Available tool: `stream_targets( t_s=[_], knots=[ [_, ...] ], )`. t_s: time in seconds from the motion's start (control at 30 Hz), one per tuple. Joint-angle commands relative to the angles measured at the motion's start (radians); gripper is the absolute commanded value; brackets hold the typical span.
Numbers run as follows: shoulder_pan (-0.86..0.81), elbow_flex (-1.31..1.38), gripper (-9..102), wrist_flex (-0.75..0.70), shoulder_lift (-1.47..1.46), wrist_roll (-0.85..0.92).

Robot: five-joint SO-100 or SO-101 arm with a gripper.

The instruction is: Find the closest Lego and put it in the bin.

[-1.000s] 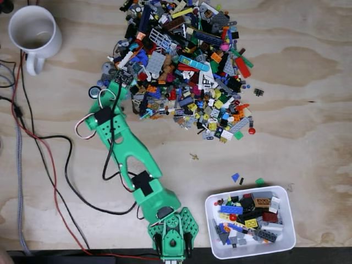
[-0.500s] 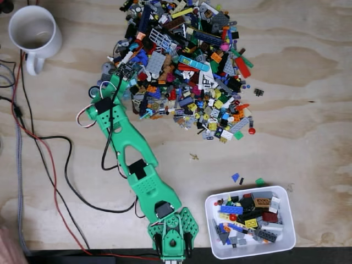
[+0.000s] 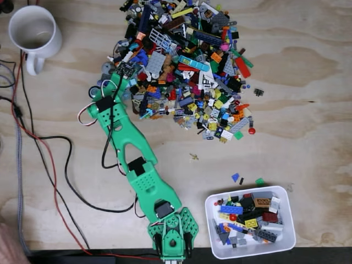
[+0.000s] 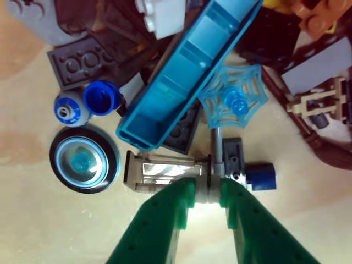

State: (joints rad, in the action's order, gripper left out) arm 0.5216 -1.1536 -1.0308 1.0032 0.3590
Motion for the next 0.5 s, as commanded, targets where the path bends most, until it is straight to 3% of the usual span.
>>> stream_targets(
  t_s=[0.0,0.2,0.47],
  knots=[
    [-0.005,0.081,0,0.009,0.038,0.014],
    [0.008,0.112,0,-0.023,0.074,0.032],
    [-0.008,0.206,0,-0.373,0.380,0.141]
  ],
)
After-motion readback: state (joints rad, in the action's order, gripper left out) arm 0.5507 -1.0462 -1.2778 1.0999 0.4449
